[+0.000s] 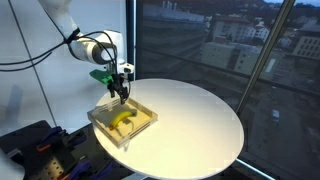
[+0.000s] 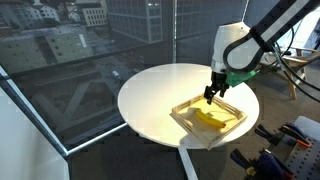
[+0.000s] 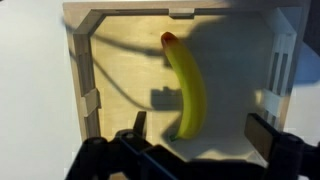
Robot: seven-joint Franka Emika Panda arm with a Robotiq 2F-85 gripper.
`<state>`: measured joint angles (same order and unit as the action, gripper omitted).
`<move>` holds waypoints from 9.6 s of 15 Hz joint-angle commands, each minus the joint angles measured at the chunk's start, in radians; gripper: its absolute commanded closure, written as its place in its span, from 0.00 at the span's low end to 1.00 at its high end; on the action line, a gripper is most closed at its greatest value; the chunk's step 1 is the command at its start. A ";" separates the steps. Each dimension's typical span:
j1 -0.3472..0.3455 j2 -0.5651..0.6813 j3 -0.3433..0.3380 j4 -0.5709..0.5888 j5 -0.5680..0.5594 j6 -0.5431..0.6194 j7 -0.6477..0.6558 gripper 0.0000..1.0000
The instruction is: Put the banana on the table
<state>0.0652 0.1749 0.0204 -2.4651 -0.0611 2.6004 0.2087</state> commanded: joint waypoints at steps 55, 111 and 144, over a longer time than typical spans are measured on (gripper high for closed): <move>0.073 0.389 -0.052 0.244 0.008 0.043 0.036 0.00; 0.000 0.213 -0.019 0.313 0.032 -0.238 -0.098 0.84; -0.129 0.171 -0.097 0.319 0.094 -0.145 -0.099 0.84</move>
<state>-0.0486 0.3487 -0.0646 -2.1522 0.0168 2.4740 0.1096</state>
